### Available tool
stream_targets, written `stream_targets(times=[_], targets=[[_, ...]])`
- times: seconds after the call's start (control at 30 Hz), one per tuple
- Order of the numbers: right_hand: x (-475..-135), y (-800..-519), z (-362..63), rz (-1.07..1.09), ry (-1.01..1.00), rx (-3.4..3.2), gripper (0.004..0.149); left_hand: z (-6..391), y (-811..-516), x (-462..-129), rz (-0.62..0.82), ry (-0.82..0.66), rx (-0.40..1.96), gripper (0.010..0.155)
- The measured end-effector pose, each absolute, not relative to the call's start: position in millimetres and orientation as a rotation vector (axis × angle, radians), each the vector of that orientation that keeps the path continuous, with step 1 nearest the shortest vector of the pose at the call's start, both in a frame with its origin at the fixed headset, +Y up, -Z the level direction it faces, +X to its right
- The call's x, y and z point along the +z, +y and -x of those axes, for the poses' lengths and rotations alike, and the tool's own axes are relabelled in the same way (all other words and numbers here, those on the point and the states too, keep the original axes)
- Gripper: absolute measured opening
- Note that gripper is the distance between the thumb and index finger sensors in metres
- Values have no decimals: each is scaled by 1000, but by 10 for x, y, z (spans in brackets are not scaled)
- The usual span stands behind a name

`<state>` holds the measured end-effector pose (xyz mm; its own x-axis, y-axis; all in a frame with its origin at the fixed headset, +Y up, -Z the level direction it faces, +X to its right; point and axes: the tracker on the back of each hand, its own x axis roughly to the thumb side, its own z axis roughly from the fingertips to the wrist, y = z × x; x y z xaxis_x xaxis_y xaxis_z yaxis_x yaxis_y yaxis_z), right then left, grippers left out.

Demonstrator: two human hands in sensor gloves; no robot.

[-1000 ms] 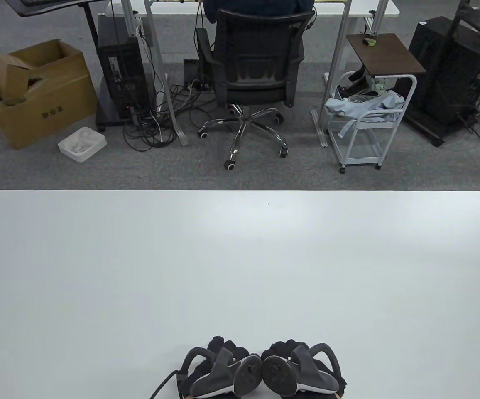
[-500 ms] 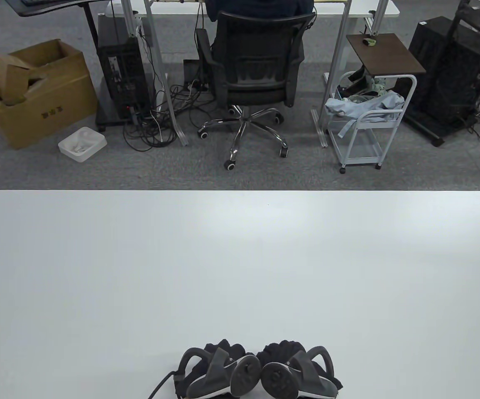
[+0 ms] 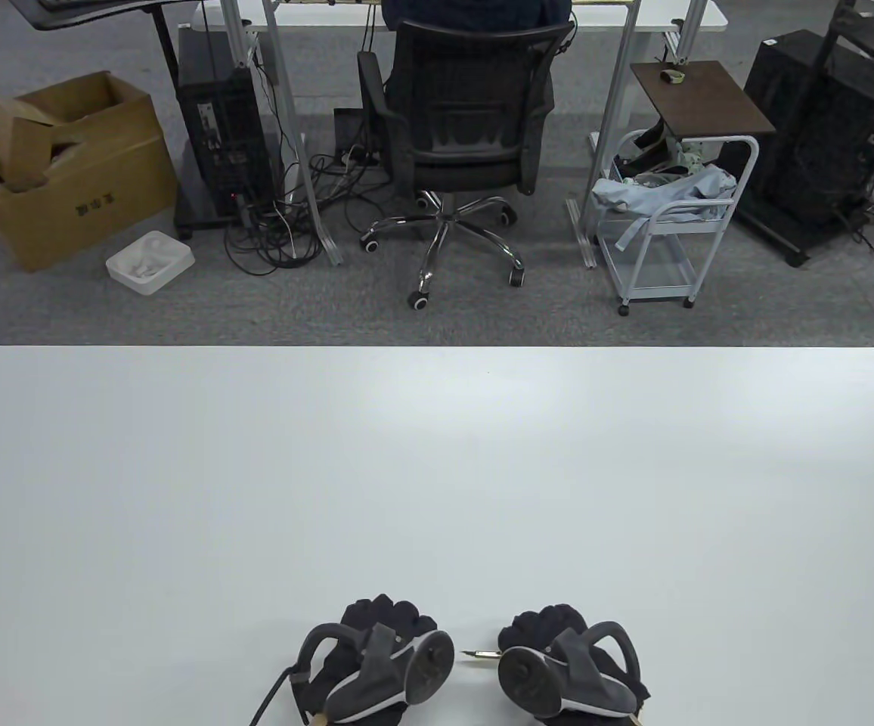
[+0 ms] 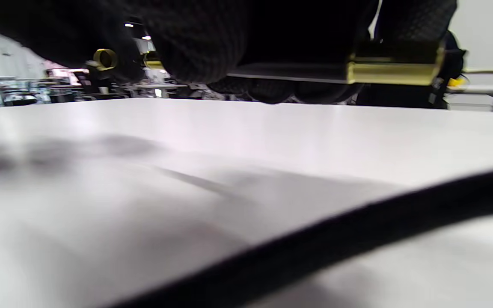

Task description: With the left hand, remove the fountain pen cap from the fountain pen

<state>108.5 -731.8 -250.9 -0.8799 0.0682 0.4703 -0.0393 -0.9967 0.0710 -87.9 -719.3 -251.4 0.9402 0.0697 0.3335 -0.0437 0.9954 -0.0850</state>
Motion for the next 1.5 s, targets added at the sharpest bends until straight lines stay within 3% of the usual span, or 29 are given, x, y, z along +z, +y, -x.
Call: stream_targets(times=[0.23,0.5,0.67,0.9,1.27,1.37,1.5], targets=[[-2596,-7129,-1432,-559,-33,2899,43,982,-7013,-2535,-27,-267,147,41],[-2648,-7078,-1632,-495,-69,2890,43,863,-6809,-2970,49,-193,225,41],[-2685,-7084,-1723,-461,-70,2868,43,658,-7079,-3378,67,-141,155,42],[-2720,-7138,-1798,-442,-47,2873,43,524,-7574,-3708,144,-126,23,40],[-2727,-7147,-1824,-428,-48,2872,43,476,-7672,-3740,150,-151,-65,37],[-2716,-7159,-1798,-437,-47,2895,43,479,-7585,-3686,160,-150,-93,52],[-2701,-7157,-1772,-451,-56,2910,43,612,-7182,-3575,39,-139,11,65]])
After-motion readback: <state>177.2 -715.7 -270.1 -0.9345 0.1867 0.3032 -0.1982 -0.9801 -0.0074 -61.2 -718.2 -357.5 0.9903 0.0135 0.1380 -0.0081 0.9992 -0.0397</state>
